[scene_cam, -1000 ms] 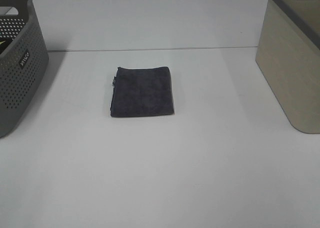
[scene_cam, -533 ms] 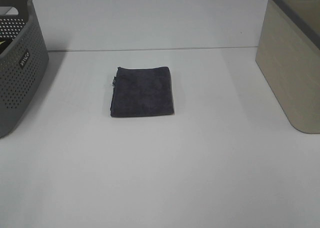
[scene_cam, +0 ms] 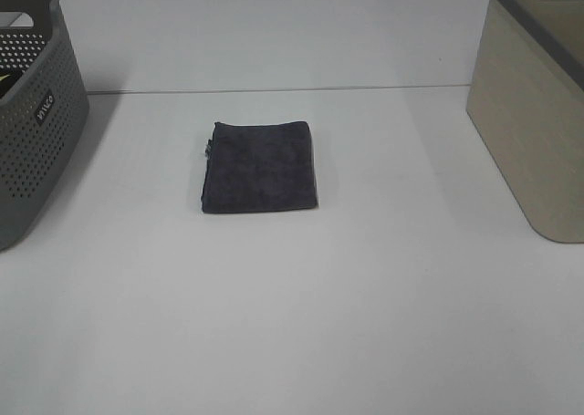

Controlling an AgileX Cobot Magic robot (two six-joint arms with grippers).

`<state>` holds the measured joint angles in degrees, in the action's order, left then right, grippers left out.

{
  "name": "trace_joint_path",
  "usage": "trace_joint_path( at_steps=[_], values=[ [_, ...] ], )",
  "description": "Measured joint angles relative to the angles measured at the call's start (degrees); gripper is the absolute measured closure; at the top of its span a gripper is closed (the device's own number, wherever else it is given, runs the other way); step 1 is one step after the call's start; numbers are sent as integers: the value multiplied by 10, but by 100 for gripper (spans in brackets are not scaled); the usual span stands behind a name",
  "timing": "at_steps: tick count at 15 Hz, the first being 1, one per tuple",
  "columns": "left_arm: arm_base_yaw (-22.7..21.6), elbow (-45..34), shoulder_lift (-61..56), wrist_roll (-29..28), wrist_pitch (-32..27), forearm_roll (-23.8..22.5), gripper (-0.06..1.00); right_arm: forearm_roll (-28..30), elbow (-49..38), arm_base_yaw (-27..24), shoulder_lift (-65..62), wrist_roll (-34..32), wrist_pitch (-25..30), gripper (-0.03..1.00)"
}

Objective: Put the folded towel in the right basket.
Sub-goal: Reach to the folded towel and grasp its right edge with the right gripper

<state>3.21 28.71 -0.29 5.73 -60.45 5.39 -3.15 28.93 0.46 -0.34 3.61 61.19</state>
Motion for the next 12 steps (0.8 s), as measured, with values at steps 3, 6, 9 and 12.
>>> trace_joint_path(
  at_steps=[3, 6, 9, 12],
  values=[
    [0, 0, 0, 0, 0, 0, -4, 0, 0, 0, 0, 0, 0, 33],
    [0, 0, 0, 0, 0, 0, -4, 0, 0, 0, 0, 0, 0, 33],
    [0, 0, 0, 0, 0, 0, -4, 0, 0, 0, 0, 0, 0, 33],
    [0, 0, 0, 0, 0, 0, -4, 0, 0, 0, 0, 0, 0, 33]
  ],
)
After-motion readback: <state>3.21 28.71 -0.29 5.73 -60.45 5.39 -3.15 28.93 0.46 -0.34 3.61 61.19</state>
